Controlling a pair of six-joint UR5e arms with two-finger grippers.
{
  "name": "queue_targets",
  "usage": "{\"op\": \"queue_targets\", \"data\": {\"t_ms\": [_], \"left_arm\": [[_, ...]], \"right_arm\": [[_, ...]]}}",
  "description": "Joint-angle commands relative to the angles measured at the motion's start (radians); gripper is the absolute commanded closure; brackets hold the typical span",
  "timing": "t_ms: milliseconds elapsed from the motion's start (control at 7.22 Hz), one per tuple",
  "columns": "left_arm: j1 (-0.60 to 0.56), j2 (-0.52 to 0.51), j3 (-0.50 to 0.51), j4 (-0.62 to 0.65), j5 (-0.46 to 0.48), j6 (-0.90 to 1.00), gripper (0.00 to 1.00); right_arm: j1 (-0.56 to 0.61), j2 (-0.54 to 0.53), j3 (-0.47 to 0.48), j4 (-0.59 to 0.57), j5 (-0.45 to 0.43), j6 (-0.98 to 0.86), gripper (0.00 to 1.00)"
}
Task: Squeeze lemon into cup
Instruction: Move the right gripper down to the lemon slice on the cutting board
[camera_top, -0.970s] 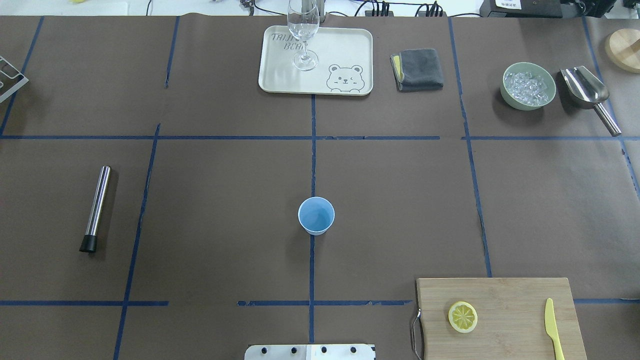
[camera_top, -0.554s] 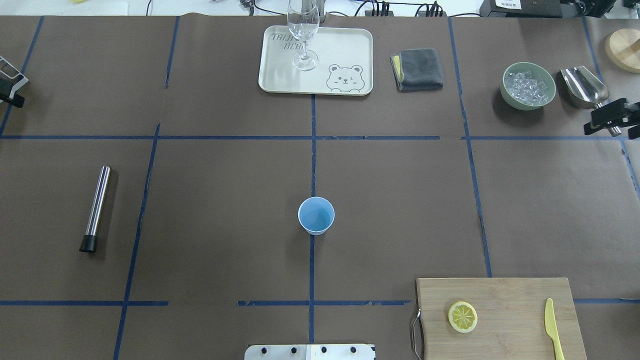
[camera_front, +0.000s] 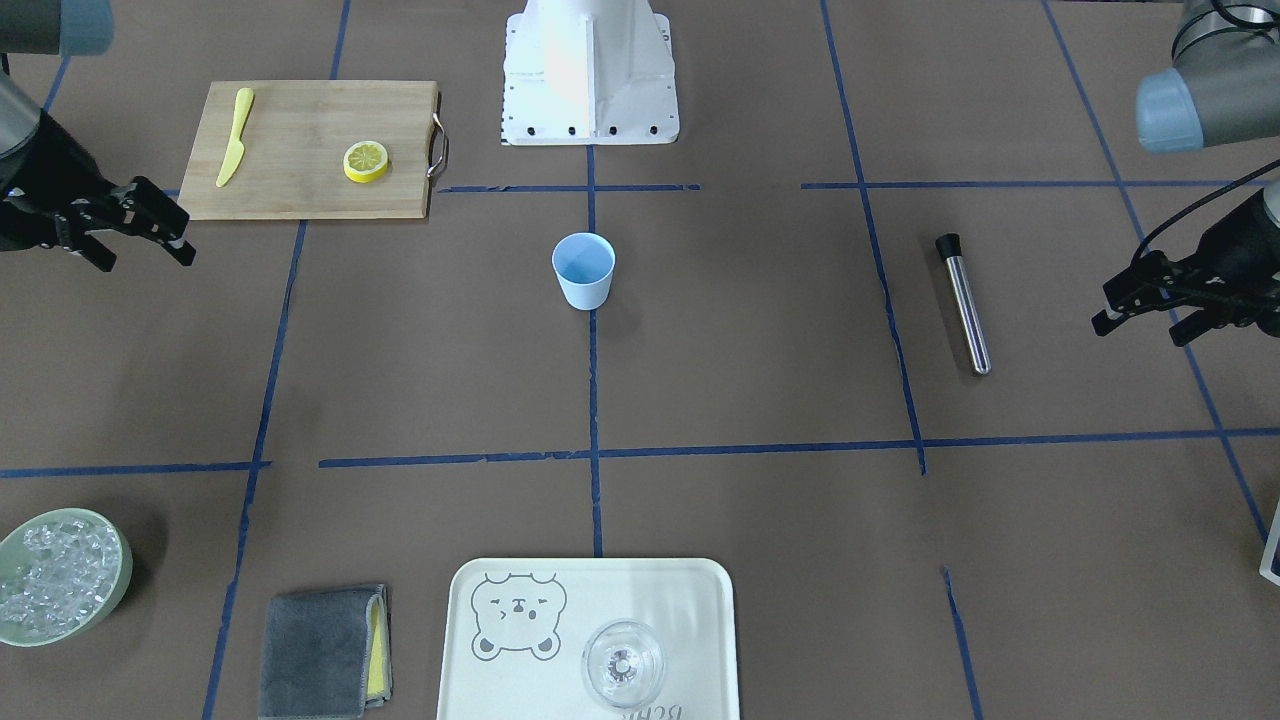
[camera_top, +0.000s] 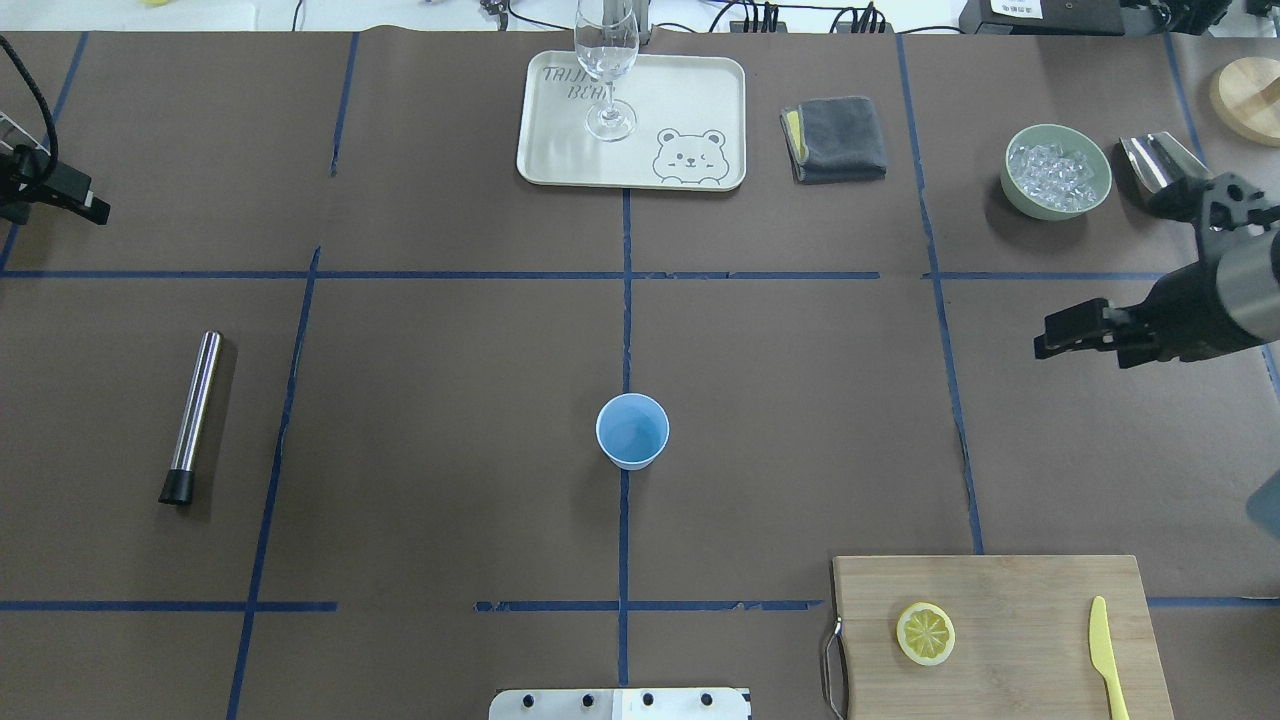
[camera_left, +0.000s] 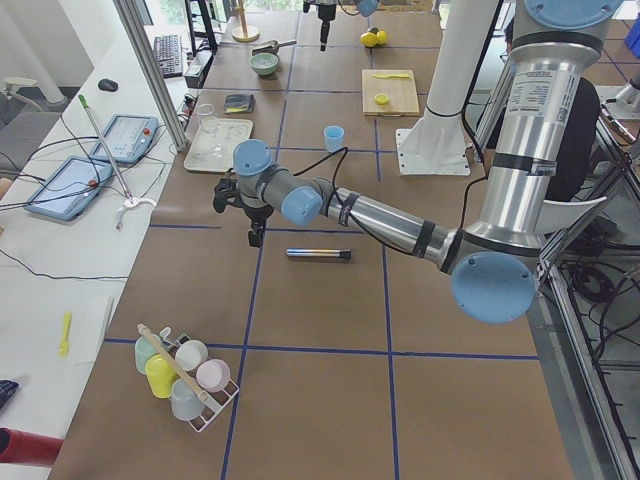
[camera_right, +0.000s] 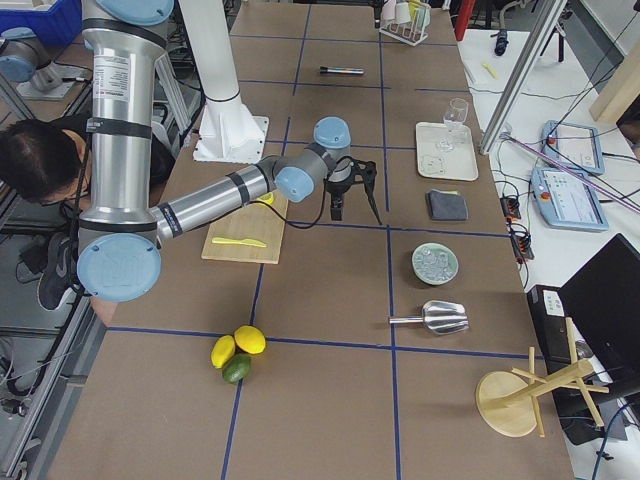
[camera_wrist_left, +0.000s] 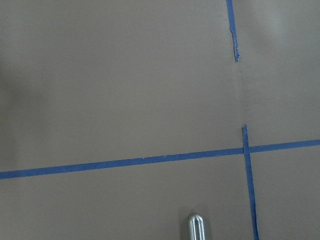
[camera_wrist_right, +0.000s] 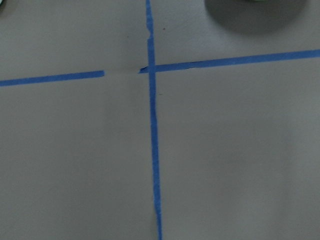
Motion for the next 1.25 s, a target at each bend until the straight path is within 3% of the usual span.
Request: {"op": "queue_targets", "data": {"t_ms": [0, 139, 416, 554, 1108], "left_arm": [[0.009, 0.002, -0.012, -0.021, 0.005, -0.025, 0.0], [0.009, 0.002, -0.016, -0.021, 0.005, -0.025, 0.0], [0.009, 0.003, -0.024, -0.022, 0.005, -0.025, 0.0], [0.009, 0.005, -0.024, -0.022, 0.005, -0.022, 0.0], [0.009, 0.003, -0.024, -0.022, 0.005, -0.022, 0.0]], "right_arm": [[-0.196, -0.026, 0.088, 0.026, -0.129, 0.143, 0.0], [-0.3, -0.037, 0.131, 0.02, -0.218, 0.23, 0.0], [-0.571, -0.04, 0.154, -0.026, -0.484, 0.38, 0.0], [-0.648, -0.04, 0.154, -0.027, -0.551, 0.425, 0.0], [-0.744, -0.04, 0.117, -0.031, -0.581, 0.439, 0.0]]}}
